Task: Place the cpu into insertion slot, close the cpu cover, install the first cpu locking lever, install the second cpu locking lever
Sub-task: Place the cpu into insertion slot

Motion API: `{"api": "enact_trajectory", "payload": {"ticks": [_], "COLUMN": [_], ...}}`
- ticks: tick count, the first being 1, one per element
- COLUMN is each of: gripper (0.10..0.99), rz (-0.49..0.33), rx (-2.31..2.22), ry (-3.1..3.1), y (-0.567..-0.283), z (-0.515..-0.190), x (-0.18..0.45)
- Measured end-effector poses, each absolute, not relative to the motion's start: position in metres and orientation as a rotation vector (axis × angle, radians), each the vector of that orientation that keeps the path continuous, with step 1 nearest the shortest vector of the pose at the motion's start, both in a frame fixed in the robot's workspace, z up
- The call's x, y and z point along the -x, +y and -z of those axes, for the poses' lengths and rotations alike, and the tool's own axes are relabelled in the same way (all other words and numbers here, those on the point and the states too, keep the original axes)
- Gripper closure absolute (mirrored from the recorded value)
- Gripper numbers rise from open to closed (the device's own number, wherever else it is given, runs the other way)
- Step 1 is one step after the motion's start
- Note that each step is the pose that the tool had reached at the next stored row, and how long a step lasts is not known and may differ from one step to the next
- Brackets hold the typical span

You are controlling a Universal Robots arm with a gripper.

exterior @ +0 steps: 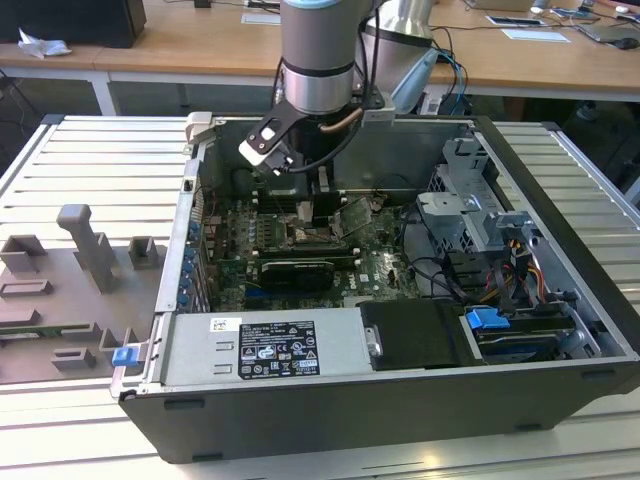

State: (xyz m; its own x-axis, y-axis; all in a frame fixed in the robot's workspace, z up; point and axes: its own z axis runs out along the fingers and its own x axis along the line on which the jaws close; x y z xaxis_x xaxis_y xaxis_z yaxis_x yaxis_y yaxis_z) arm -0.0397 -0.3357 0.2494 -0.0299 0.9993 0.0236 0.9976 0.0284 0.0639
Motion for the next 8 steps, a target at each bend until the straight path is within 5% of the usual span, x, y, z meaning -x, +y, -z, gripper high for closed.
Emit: {"api": "enact_trajectory", "payload": {"ticks": [8], "gripper": [0.545], "rz": [-0.095], "rx": [-2.169], "ry": [2.231], "y": [-0.322], "z": [-0.233], "x": [0.046]}}
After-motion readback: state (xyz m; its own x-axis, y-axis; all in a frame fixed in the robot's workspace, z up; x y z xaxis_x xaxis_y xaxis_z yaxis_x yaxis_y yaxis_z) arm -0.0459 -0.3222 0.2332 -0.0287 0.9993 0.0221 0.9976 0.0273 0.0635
